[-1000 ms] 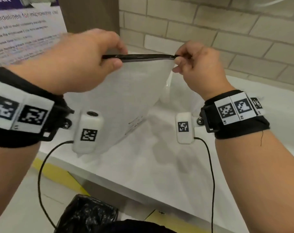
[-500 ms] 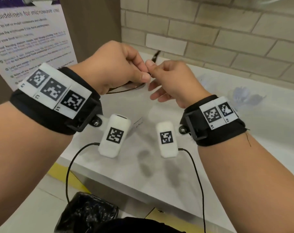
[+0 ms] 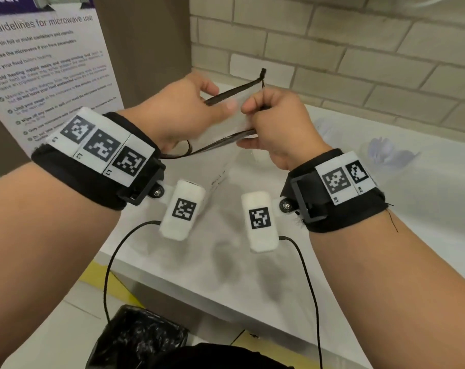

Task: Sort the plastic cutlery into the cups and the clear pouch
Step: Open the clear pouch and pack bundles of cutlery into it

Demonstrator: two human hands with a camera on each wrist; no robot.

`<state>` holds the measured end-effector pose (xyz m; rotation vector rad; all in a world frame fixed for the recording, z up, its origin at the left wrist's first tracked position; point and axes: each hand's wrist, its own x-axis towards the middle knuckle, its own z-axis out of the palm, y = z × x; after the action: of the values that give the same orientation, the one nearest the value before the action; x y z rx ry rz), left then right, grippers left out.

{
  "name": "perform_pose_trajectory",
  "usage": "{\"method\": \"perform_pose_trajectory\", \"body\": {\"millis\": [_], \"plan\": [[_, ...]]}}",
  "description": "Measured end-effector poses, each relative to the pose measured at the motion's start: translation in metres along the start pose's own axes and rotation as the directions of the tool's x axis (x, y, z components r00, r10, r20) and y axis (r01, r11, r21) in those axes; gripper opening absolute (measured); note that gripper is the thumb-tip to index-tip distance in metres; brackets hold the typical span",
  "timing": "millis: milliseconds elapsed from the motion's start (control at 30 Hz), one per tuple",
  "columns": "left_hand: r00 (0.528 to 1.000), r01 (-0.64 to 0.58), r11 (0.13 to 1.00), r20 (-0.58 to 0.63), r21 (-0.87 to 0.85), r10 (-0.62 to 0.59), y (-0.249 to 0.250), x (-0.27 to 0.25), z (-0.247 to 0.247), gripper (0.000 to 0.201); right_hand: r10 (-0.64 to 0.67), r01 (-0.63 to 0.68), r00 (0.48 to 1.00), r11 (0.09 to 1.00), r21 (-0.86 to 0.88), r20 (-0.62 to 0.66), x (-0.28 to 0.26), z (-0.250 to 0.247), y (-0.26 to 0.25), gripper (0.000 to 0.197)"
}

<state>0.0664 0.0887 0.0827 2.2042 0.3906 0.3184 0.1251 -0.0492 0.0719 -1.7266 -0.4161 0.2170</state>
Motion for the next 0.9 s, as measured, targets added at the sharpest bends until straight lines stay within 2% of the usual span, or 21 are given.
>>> {"method": "perform_pose_trajectory", "body": {"millis": [33,100,133,167,233,300,333,367,400,433,467,500,533,567,600,633,667,700,767,833,900], "plan": [[0.999,-0.011,0.987,0.053,0.16,0.002,0.0,0.001,-0.002,0.04,0.021,-0.02,1.0,0.999,0.035,-0.009,0.001,0.0,0.001,0.04],[0.997,-0.041,0.896,0.081,0.443,0.005,0.001,0.003,-0.002,0.032,0.043,-0.041,0.999,0.995,0.089,-0.026,0.0,0.003,0.001,0.043],[0.998,-0.04,0.871,0.061,0.489,0.011,0.001,0.004,-0.001,0.028,0.04,-0.037,0.998,0.996,0.081,-0.041,0.001,0.003,0.001,0.042],[0.999,-0.027,0.886,0.028,0.462,0.016,0.001,0.006,0.0,0.024,0.034,-0.031,0.998,0.999,0.043,-0.059,0.001,0.004,0.002,0.04],[0.998,0.049,0.97,-0.045,0.237,-0.04,0.0,0.009,0.003,0.018,-0.018,0.01,0.999,0.987,-0.162,-0.051,0.0,0.003,0.004,0.023],[0.986,0.142,0.978,-0.062,-0.151,-0.152,-0.003,0.015,0.004,0.024,-0.077,0.089,0.996,0.888,-0.451,0.045,0.0,0.002,0.012,0.009],[0.978,0.186,0.906,-0.02,-0.38,-0.208,-0.003,0.018,0.005,0.027,-0.063,0.111,0.993,0.817,-0.565,0.103,0.002,0.002,0.018,0.026],[0.968,0.226,0.782,0.044,-0.581,-0.247,-0.003,0.019,0.004,0.026,-0.023,0.117,0.988,0.77,-0.628,0.155,0.004,0.002,0.024,0.049],[0.959,0.265,0.658,0.12,-0.705,-0.258,-0.005,0.021,0.003,0.023,0.023,0.101,0.983,0.761,-0.641,0.183,0.005,0.003,0.027,0.067],[0.95,0.305,0.589,0.202,-0.748,-0.236,-0.007,0.022,0.003,0.021,0.052,0.071,0.982,0.784,-0.617,0.179,0.005,0.004,0.029,0.077],[0.94,0.341,0.604,0.278,-0.721,-0.198,-0.011,0.022,0.002,0.033,0.059,0.033,0.987,0.836,-0.548,0.149,0.005,0.006,0.03,0.078],[0.94,0.312,0.715,0.315,-0.625,-0.134,-0.015,0.02,0.001,0.048,0.058,-0.005,0.993,0.893,-0.449,0.104,0.006,0.008,0.031,0.075],[0.954,0.195,0.857,0.296,-0.476,-0.053,-0.022,0.018,0.001,0.056,0.05,-0.026,0.997,0.942,-0.333,0.064,0.007,0.009,0.031,0.07],[0.961,0.036,0.946,0.27,-0.322,0.055,-0.027,0.013,0.0,0.059,0.045,-0.037,0.999,0.973,-0.227,0.027,0.009,0.011,0.032,0.065],[0.948,-0.103,0.971,0.275,-0.217,0.162,-0.031,0.008,0.0,0.058,0.049,-0.048,0.999,0.988,-0.148,-0.003,0.011,0.012,0.031,0.061],[0.923,-0.187,0.973,0.316,-0.135,0.221,-0.036,0.005,-0.001,0.052,0.058,-0.06,0.998,0.993,-0.1,-0.02,0.014,0.013,0.031,0.058],[0.914,-0.214,0.977,0.347,-0.025,0.209,-0.041,0.005,-0.002,0.046,0.062,-0.064,0.998,0.995,-0.08,-0.03,0.015,0.012,0.03,0.056],[0.929,-0.199,0.971,0.341,0.135,0.143,-0.044,0.006,-0.003,0.043,0.054,-0.057,0.998,0.996,-0.07,-0.038,0.016,0.012,0.03,0.053],[0.97,-0.117,0.894,0.243,0.432,0.009,-0.046,0.006,-0.002,0.038,0.029,-0.03,0.999,0.999,-0.042,-0.019,0.015,0.012,0.03,0.041],[0.979,-0.117,0.805,0.205,0.582,-0.006,-0.049,0.005,0.005,0.059,0.018,-0.015,0.999,0.997,-0.074,0.038,0.011,0.014,0.032,0.025],[0.983,-0.096,0.775,0.181,0.625,-0.024,-0.051,0.003,0.013,0.077,0.033,-0.007,0.995,0.966,-0.258,0.096,0.009,0.013,0.037,0.026]]}}
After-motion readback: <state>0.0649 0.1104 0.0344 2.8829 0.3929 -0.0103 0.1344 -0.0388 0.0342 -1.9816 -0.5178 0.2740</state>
